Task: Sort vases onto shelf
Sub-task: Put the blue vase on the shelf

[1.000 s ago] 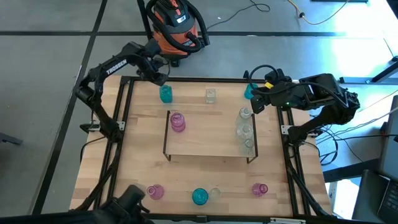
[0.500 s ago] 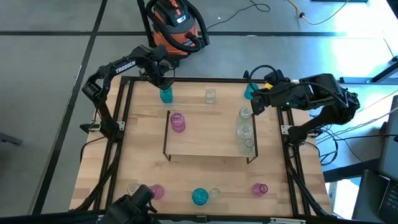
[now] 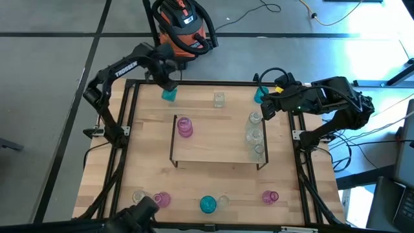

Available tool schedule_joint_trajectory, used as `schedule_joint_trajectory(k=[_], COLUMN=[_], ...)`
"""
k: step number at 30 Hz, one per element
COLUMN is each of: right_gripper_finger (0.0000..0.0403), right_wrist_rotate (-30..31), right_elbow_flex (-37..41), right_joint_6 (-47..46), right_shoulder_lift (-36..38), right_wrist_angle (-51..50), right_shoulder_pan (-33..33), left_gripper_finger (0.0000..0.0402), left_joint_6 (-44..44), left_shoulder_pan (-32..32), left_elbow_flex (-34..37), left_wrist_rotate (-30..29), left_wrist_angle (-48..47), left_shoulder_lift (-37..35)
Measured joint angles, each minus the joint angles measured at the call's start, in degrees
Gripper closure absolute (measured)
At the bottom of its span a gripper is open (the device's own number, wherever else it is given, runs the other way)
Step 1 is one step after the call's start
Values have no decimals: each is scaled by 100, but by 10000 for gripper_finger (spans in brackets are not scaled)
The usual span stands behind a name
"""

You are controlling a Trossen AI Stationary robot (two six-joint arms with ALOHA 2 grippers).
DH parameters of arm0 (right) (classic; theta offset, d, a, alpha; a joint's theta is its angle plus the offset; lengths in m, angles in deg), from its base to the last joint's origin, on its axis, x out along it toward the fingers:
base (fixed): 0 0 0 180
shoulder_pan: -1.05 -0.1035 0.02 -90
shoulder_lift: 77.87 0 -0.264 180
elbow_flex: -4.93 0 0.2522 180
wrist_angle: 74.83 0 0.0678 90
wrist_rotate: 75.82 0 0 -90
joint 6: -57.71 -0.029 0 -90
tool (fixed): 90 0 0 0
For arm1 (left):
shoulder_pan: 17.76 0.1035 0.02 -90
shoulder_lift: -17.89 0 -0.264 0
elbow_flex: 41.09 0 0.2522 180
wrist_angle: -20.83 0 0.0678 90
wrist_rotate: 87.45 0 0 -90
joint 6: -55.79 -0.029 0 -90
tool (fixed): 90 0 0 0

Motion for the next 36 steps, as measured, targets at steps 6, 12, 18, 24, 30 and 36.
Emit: schedule_joint_trajectory(k=[6, 12, 18, 24, 30, 36], right_gripper_finger=[343, 343, 343, 343, 343, 343], right_wrist_rotate=[60, 62, 108, 144, 218, 212], right_elbow_flex=[0, 0, 0, 0, 0, 0], right_joint_6=[56, 66, 71, 106, 192, 192], right_shoulder_lift=[-28, -81, -111, -107, -107, -105], right_wrist_angle=[-2, -4, -8, -8, -9, -9], right_shoulder_pan=[0, -2, -2, -2, 0, 0], left_gripper_finger=[395, 395, 395, 395, 395, 395], left_joint_6=[77, 389, 633, 786, 1049, 1352], left_shoulder_pan=[-108, -190, -438, -954, -1687, -2143], left_elbow_flex=[-1137, -2068, -2677, -2909, -2909, -2907], left_wrist_rotate=[132, 1093, 2187, 2931, 3073, 3084], left_wrist_angle=[-247, -264, -314, -577, -543, -141], left_shoulder_lift=[-14, -14, -14, -14, 43, 275])
